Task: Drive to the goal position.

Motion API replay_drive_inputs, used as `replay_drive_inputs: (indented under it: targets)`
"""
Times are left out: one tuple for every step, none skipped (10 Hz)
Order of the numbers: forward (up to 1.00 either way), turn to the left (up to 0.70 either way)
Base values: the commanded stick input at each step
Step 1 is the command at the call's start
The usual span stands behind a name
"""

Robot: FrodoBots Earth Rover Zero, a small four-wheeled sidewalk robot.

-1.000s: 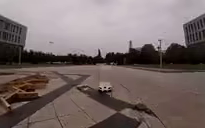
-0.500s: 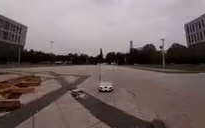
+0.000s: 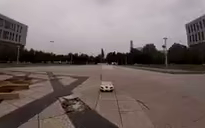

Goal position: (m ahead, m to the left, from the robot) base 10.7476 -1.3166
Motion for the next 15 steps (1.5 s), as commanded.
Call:
replay_drive_inputs:
  targets:
    - [1.0, 0.0]
    - [1.0, -0.2]
    - [1.0, -0.21]
    - [1.0, -0.04]
    - [1.0, 0.0]
    - [1.0, 0.0]
    - [1.0, 0.0]
    - [1.0, 0.0]
    - [1.0, 0.0]
    - [1.0, 0.0]
    - [1.0, 0.0]
    - [1.0, 0.0]
    - [1.0, 0.0]
    - [1.0, 0.0]
    - [1.0, 0.0]
